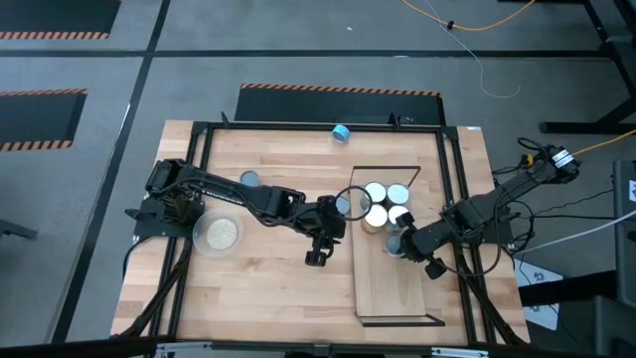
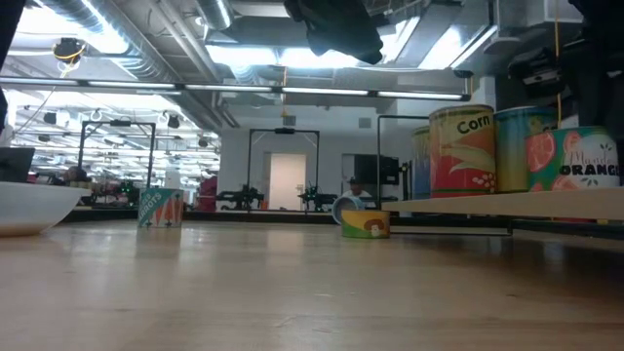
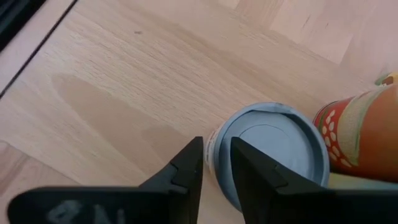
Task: Pick and place cans onto a shelf
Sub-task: Put the white can on the shelf aligned with the green can
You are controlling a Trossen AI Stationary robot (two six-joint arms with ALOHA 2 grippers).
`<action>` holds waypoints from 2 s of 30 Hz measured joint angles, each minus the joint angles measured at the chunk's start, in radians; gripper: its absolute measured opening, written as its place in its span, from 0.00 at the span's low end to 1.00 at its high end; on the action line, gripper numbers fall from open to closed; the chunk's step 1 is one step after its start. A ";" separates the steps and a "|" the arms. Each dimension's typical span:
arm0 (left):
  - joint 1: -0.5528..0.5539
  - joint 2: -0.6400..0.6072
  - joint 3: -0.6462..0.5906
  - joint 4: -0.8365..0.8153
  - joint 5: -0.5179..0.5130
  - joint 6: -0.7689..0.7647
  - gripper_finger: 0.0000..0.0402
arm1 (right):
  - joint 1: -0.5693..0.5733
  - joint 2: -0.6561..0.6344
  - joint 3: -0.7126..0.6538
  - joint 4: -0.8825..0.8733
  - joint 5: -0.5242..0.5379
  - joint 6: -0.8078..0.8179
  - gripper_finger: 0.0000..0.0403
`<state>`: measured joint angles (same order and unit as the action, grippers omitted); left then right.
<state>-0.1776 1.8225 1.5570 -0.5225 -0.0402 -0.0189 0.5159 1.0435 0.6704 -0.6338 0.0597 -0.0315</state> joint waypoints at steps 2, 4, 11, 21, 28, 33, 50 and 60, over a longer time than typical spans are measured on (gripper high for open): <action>0.000 0.000 0.000 0.000 0.000 0.000 0.22 | 0.000 -0.016 0.000 0.000 0.000 0.000 0.21; 0.000 0.000 0.000 0.000 0.000 0.000 0.22 | 0.000 -0.036 0.000 0.000 0.000 0.000 0.21; 0.007 -0.004 0.000 -0.020 -0.001 -0.007 0.22 | 0.000 -0.124 0.000 0.011 0.000 -0.002 0.21; 0.109 -0.160 0.000 -0.242 -0.018 -0.083 0.22 | -0.002 -0.223 0.001 0.199 0.003 -0.118 0.21; 0.214 -0.278 0.001 -0.535 -0.170 -0.106 0.22 | -0.039 -0.227 0.001 0.311 0.003 -0.187 0.21; 0.311 -0.305 0.000 -0.740 -0.182 -0.169 0.22 | -0.070 -0.226 0.002 0.313 0.003 -0.187 0.21; 0.529 -0.305 -0.471 -0.614 -0.099 -0.173 0.22 | -0.079 -0.226 0.002 0.308 0.000 -0.187 0.21; 0.569 -0.305 -0.575 -0.446 -0.099 -0.156 0.22 | -0.079 -0.226 0.001 0.308 0.000 -0.187 0.21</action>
<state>0.3916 1.5173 0.9817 -0.9685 -0.1394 -0.1752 0.4366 0.8177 0.6716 -0.3260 0.0597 -0.2184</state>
